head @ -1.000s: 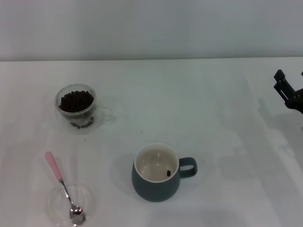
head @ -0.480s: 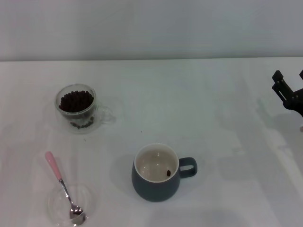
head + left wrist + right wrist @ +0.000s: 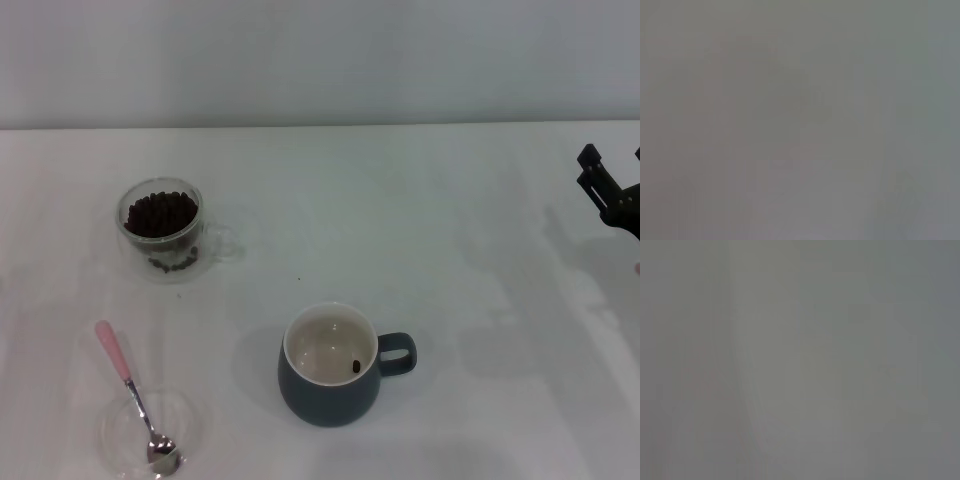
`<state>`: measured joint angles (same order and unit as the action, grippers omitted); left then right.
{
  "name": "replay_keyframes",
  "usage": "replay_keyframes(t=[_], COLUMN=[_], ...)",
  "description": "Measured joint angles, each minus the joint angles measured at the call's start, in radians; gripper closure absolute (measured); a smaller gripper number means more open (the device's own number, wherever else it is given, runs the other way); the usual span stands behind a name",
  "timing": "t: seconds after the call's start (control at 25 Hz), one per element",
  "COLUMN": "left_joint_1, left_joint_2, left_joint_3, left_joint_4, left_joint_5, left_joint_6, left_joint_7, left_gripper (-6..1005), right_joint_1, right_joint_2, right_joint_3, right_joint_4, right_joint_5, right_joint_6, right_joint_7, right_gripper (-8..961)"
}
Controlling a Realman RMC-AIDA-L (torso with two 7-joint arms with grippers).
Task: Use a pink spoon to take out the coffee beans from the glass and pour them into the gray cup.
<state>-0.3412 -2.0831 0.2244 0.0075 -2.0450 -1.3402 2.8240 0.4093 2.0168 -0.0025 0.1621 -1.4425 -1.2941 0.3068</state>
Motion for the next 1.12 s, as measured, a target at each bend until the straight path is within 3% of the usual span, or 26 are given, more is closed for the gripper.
replay_keyframes(t=[1.12], left_joint_1=[-0.001], left_joint_2=[0.000], left_joint_3=[-0.002], left_joint_4=[-0.040], left_joint_5=[-0.006], left_joint_6=[-0.013], left_joint_7=[-0.006], left_gripper=[211], right_joint_1=[0.015], right_joint_2=[0.000], right_joint_3=[0.002], right_joint_4=[-0.006], right_joint_5=[0.005], right_joint_6=[0.063], right_joint_7=[-0.014], right_gripper=[136])
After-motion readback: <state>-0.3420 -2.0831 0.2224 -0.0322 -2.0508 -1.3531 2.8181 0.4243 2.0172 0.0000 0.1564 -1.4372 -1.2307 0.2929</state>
